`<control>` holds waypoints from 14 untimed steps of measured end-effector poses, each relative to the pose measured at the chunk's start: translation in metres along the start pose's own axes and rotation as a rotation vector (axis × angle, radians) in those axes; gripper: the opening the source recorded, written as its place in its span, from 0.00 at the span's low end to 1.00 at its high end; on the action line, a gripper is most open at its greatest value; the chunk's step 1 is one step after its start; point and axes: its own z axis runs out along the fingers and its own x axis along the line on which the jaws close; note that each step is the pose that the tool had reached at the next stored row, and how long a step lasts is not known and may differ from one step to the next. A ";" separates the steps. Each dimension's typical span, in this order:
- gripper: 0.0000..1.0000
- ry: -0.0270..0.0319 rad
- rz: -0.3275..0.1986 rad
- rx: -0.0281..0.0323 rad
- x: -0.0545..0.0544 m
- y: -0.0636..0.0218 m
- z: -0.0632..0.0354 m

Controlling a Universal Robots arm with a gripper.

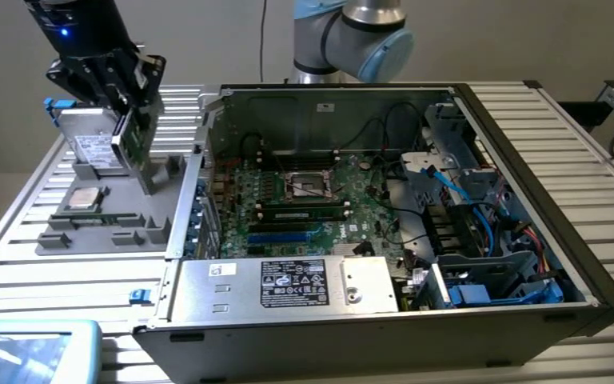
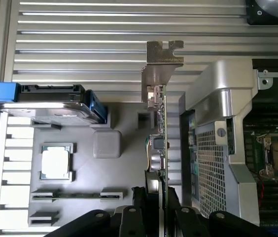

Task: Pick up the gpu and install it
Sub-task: 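Pick up the gpu and move the gpu toward the slot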

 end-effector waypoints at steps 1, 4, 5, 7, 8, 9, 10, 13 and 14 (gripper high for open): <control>0.28 0.0003 0.000 0.0001 -0.001 0.0005 -0.0045; 0.28 0.0019 0.001 0.0001 -0.004 0.0020 -0.0178; 0.28 0.0024 0.001 0.0001 -0.005 0.0025 -0.0222; 0.28 0.0034 0.001 0.0002 -0.008 0.0036 -0.0314; 0.28 0.0039 0.001 0.0002 -0.009 0.0041 -0.0359; 0.28 0.0049 0.001 0.0001 -0.011 0.0047 -0.0404; 0.28 0.0068 0.001 0.0003 -0.012 0.0052 -0.0449; 0.28 0.0127 0.002 0.0005 -0.019 0.0069 -0.0581; 0.28 0.0144 0.003 0.0004 -0.022 0.0073 -0.0616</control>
